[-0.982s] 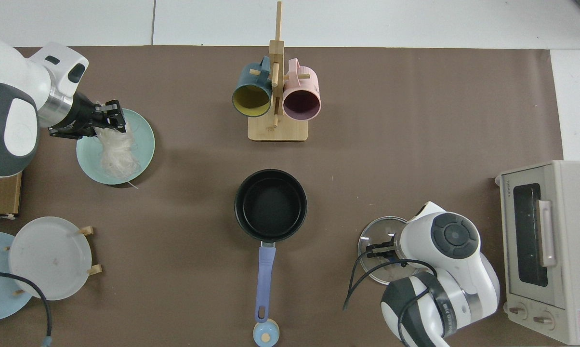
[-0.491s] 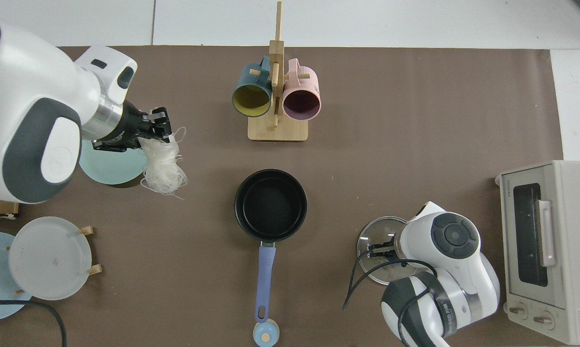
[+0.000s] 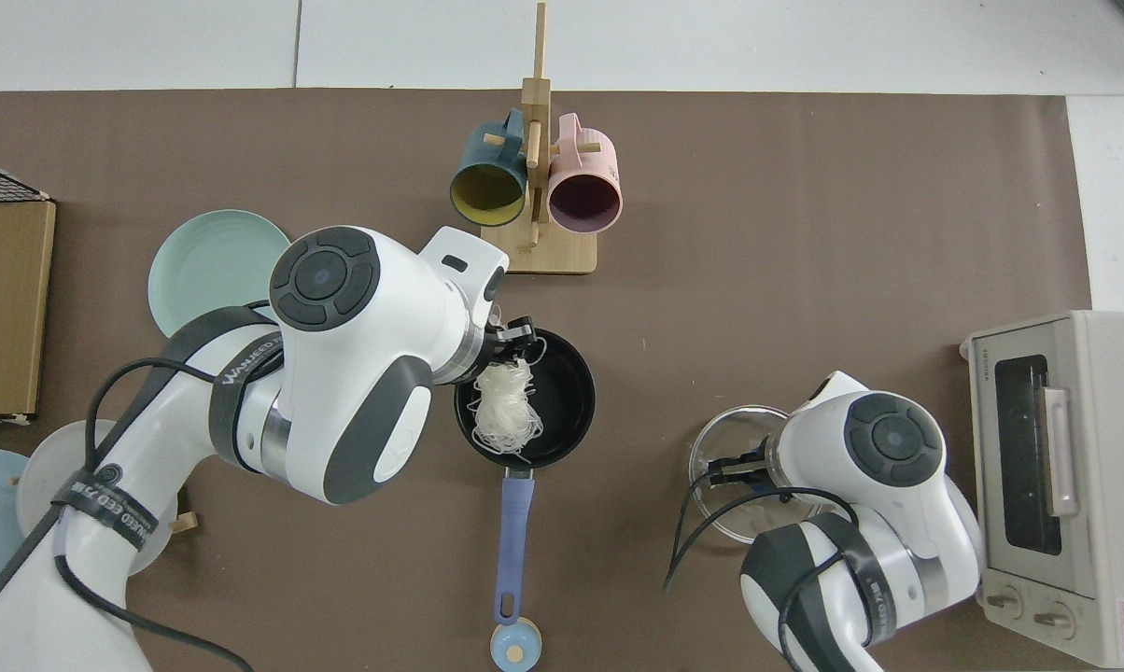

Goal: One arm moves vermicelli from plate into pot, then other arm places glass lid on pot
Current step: 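Carry the vermicelli over the pot with the left gripper and release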

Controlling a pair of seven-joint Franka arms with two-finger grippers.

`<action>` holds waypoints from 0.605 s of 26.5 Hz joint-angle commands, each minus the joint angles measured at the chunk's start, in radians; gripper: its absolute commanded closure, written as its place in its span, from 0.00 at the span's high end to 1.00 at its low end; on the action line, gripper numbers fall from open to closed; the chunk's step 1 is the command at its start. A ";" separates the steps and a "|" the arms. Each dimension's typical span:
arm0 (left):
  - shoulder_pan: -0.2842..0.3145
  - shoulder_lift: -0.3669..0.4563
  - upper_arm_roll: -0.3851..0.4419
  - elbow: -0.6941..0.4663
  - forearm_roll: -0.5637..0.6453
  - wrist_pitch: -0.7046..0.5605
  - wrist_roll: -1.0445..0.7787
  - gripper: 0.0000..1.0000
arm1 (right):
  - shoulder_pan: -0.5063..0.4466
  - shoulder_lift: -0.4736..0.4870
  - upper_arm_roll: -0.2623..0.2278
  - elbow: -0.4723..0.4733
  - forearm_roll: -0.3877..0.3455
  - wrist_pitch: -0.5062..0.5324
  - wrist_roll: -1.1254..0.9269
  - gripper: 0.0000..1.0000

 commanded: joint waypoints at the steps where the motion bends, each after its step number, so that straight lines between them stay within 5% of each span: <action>1: -0.021 0.013 -0.006 -0.048 -0.019 0.087 0.033 0.00 | -0.016 -0.015 0.003 0.123 0.009 -0.110 -0.003 0.22; 9: -0.042 0.053 -0.008 -0.058 -0.019 0.122 0.007 0.00 | -0.056 -0.005 -0.008 0.270 0.006 -0.208 -0.074 0.19; 14: -0.048 0.073 -0.008 -0.092 -0.014 0.173 0.007 0.00 | -0.081 -0.005 -0.011 0.324 0.000 -0.262 -0.094 0.06; 15: -0.048 0.073 -0.008 -0.094 -0.014 0.173 0.007 0.09 | -0.082 -0.005 -0.011 0.324 -0.002 -0.262 -0.094 0.03; 16: -0.048 0.073 -0.008 -0.094 -0.014 0.174 0.007 0.32 | -0.084 -0.005 -0.011 0.324 -0.002 -0.261 -0.095 0.01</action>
